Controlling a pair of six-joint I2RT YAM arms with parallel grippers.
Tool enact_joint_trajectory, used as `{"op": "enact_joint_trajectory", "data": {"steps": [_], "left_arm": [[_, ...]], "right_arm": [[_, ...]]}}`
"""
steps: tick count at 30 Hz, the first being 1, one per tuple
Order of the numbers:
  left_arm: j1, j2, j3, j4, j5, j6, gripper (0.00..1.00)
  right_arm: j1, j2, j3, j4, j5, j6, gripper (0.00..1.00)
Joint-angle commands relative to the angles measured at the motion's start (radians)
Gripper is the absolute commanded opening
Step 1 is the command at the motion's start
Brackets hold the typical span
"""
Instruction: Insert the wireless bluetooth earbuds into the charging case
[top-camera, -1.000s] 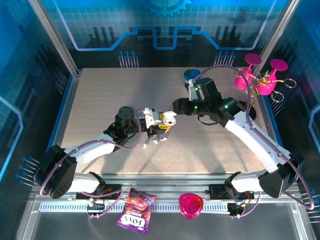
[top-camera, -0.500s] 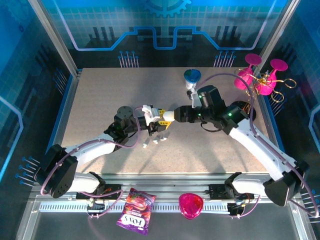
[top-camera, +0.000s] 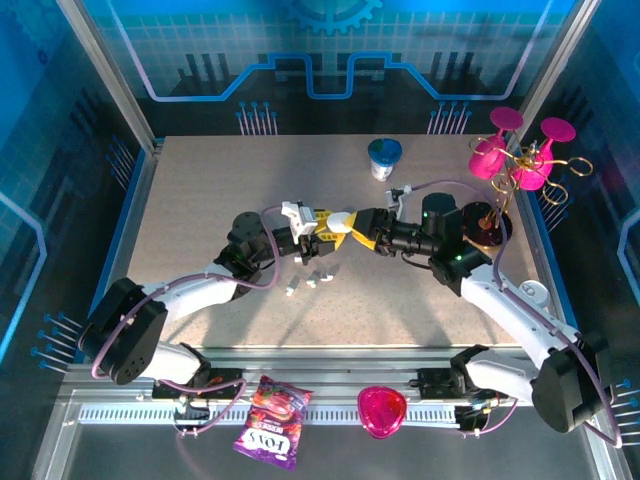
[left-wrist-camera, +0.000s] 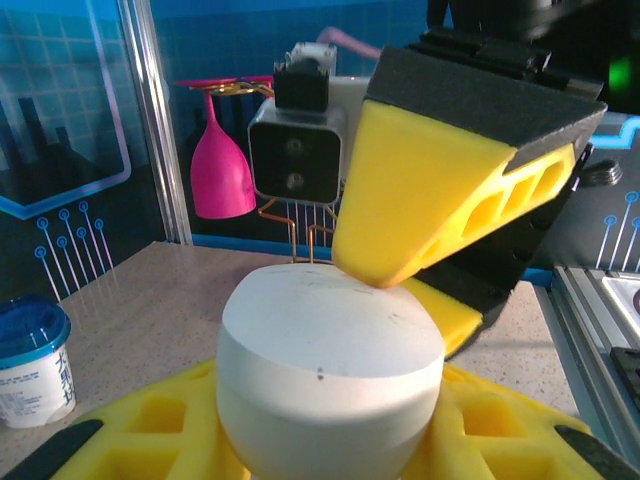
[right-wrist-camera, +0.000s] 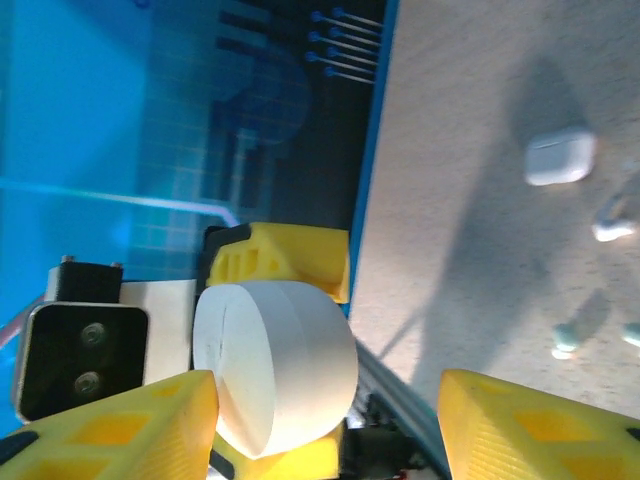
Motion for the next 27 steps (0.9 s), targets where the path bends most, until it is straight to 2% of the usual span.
{"op": "enact_joint_trajectory", "data": {"steps": [1, 9, 15, 17, 21, 22, 24, 27], "left_arm": [[-0.001, 0.005, 0.051, 0.091, 0.015, -0.028, 0.30], [-0.004, 0.003, 0.061, 0.091, 0.036, -0.043, 0.30], [-0.006, -0.009, 0.052, 0.081, 0.032, -0.042, 0.30], [-0.005, -0.012, 0.050, 0.076, 0.030, -0.039, 0.31], [-0.004, -0.017, 0.042, 0.052, 0.019, -0.039, 0.39], [-0.004, -0.020, 0.038, 0.033, 0.013, -0.036, 0.42], [-0.004, -0.037, 0.022, -0.004, -0.004, -0.021, 0.57], [-0.002, -0.070, -0.022, -0.084, -0.041, 0.020, 0.62]], "right_arm": [[0.000, 0.017, -0.041, 0.266, -0.076, 0.193, 0.59], [0.012, 0.099, -0.064, 0.436, -0.084, 0.298, 0.47], [0.011, 0.106, -0.066, 0.413, -0.068, 0.280, 0.27], [0.009, 0.103, -0.069, 0.408, -0.065, 0.275, 0.24], [-0.002, 0.089, -0.075, 0.378, -0.059, 0.251, 0.22], [-0.009, 0.083, -0.078, 0.371, -0.055, 0.243, 0.22], [-0.027, 0.076, -0.087, 0.362, -0.047, 0.208, 0.21], [-0.051, 0.073, -0.075, 0.280, -0.038, 0.105, 0.22]]}}
